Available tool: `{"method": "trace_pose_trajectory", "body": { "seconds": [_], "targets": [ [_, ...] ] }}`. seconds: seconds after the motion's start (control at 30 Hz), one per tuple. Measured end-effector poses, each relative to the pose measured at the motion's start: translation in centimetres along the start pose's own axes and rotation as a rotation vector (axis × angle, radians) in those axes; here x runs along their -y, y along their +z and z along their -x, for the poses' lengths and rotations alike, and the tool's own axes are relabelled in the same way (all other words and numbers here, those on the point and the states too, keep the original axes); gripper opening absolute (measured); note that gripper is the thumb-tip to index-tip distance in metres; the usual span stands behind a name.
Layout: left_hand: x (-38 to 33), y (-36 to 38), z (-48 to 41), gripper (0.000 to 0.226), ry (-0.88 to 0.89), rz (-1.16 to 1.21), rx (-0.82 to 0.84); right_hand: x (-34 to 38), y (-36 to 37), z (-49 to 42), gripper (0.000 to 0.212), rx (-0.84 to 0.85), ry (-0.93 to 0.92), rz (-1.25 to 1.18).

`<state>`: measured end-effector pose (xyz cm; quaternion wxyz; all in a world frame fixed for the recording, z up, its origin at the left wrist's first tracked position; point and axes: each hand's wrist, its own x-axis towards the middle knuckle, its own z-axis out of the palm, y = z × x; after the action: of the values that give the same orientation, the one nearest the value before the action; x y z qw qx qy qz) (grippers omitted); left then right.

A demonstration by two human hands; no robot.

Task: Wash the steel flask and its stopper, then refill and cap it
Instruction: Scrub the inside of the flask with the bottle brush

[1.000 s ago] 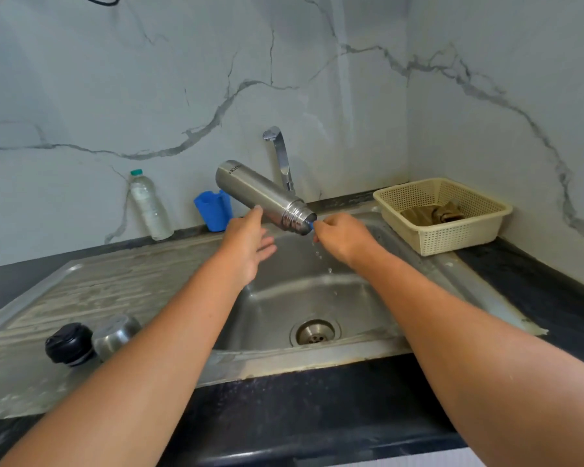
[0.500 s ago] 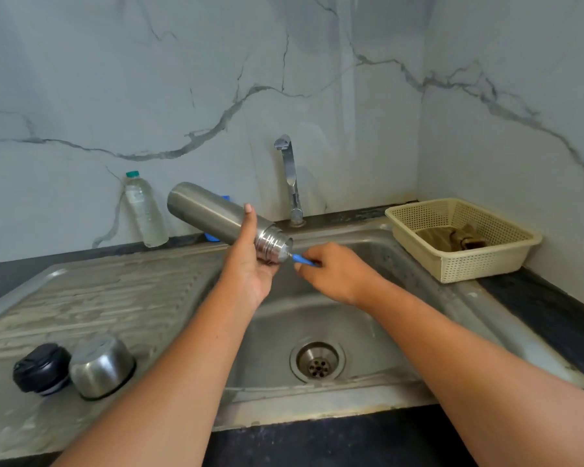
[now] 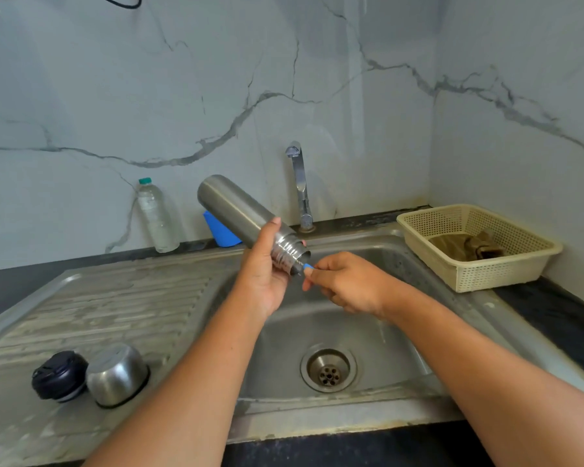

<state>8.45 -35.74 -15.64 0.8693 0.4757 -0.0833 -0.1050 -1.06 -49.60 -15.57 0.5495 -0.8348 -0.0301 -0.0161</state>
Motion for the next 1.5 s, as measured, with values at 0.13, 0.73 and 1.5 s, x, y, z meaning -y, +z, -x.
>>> {"method": "trace_pose_trajectory", "body": {
  "seconds": [0.13,0.73,1.5],
  "targets": [
    [-2.2,-0.7,-0.9,0.032,0.108,0.108,-0.052,0.6,-1.6,0.5,0.032,0.065,0.011,-0.039],
    [-0.8,-0.6,0.4,0.045,0.013,0.040,-0.055,0.1,0.9,0.1,0.030,-0.075,-0.045,0.310],
    [-2.3,-2.0,0.2,0.025,0.070,0.174,-0.055,-2.1,0.7,-1.7,0.013,-0.084,-0.092,0.207]
  ]
}}
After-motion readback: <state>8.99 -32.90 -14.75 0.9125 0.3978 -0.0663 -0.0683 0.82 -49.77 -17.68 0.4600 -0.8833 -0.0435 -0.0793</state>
